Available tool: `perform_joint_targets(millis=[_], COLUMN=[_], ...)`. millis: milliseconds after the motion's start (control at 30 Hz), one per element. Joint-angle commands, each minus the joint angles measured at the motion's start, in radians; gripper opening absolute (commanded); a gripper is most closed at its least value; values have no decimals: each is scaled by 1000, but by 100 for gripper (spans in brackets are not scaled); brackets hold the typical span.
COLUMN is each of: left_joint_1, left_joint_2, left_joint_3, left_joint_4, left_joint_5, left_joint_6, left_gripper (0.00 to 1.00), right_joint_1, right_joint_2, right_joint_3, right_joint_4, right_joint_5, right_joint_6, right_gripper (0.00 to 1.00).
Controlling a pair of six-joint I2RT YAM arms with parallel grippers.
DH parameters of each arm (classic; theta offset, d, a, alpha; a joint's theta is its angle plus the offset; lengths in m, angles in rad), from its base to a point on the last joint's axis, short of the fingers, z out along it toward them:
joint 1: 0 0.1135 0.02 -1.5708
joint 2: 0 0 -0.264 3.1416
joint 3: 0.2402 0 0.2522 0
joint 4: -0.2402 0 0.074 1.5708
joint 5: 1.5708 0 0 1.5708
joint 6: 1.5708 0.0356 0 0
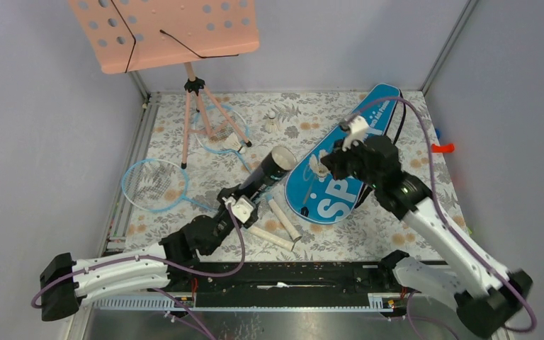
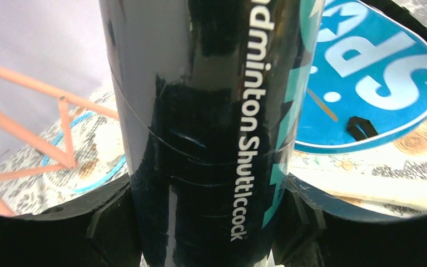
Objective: Pack up the badminton gear
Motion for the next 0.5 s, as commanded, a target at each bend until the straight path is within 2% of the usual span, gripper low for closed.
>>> perform_joint_targets(millis=[0,267,467], left_joint_1=[1,1,1], left_joint_2=[39,92,96], left_joint_3=[24,46,47], left_joint_4=[122,65,88], left_joint_5=[148,314,416], left_joint_6=[73,114,109], left_gripper=[7,6,6], right_joint_1=[-4,-4,-4], right_joint_2=[-256,-523,-536], right_joint_3=[-89,-116,-194], right_joint_4=[68,93,283], right_joint_5=[-78,-207,-296], right_joint_6=[195,315,436], right_gripper=[0,0,0])
